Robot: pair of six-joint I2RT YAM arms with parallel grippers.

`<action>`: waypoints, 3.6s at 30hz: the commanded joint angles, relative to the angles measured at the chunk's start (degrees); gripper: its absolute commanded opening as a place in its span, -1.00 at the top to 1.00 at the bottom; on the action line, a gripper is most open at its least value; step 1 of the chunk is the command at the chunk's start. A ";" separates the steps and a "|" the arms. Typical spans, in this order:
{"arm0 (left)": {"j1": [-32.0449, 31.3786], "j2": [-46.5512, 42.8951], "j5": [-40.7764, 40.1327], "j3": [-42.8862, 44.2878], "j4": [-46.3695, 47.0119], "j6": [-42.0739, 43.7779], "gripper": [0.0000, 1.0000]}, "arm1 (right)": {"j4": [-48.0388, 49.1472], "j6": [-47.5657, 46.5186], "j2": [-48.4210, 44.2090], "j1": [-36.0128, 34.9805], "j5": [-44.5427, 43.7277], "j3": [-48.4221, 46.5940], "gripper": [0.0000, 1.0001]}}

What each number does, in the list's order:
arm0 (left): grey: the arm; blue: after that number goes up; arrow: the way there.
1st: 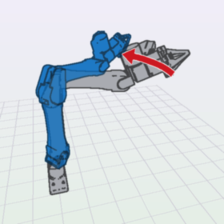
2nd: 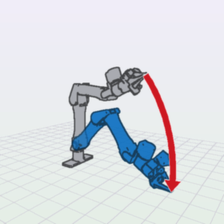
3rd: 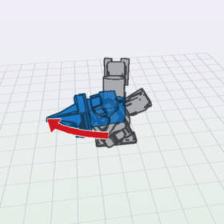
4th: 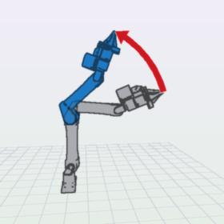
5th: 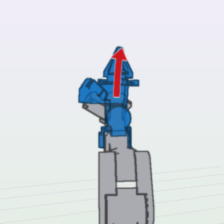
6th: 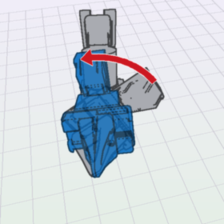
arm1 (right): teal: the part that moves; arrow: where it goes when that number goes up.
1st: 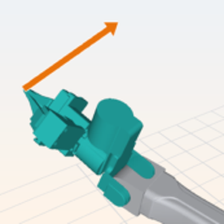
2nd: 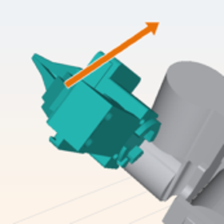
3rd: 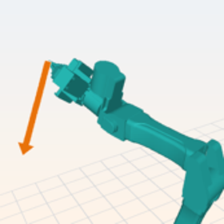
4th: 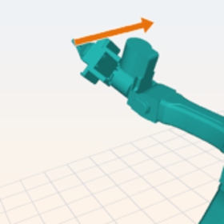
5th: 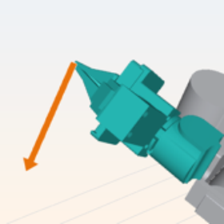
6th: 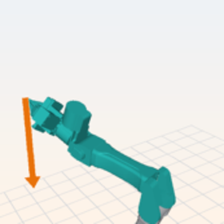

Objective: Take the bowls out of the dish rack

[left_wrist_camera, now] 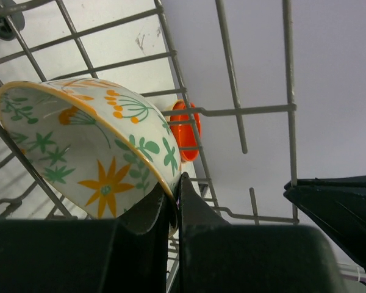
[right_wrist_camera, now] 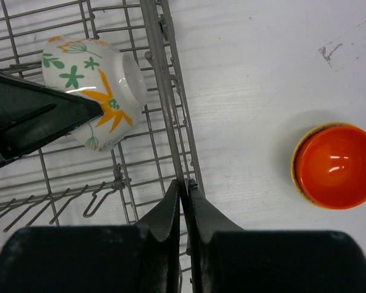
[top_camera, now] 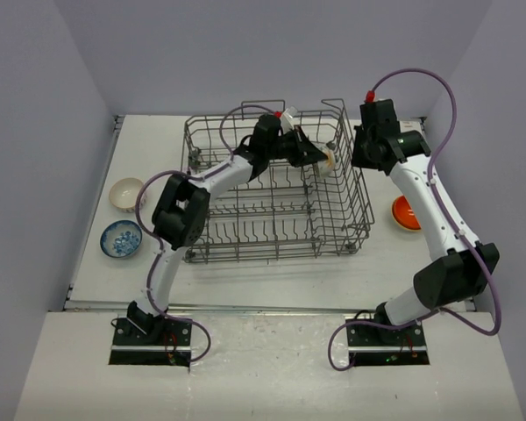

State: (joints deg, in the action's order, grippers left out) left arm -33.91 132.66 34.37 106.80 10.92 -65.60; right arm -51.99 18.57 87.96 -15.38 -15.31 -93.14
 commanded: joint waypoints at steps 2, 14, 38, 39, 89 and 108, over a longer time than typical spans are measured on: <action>1.65 -8.81 0.70 1.47 -6.33 6.44 1.00 | 1.01 1.74 3.09 -0.44 2.57 -0.55 1.00; 7.89 -26.30 -5.53 2.53 -34.53 22.52 1.00 | 0.40 2.44 4.06 -0.53 0.63 -0.81 1.00; 29.33 -46.27 -46.93 -3.35 -67.35 34.76 1.00 | 0.22 3.76 3.27 -0.44 0.28 1.56 1.00; 29.95 -45.92 -47.81 -4.66 -67.34 34.32 1.00 | 0.31 3.76 3.01 -0.44 0.37 1.74 1.00; 38.92 -49.26 -59.95 -40.62 -68.49 28.69 1.00 | 0.92 4.20 -1.39 -0.44 3.44 3.85 1.00; 39.97 -42.75 -58.45 -43.52 -66.02 27.90 1.00 | 1.71 3.14 -4.20 -0.53 2.04 5.16 1.00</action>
State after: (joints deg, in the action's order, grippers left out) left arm 5.04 89.91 -22.74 63.96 -56.01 -36.84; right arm -47.16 20.12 84.88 -15.38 -13.93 -88.71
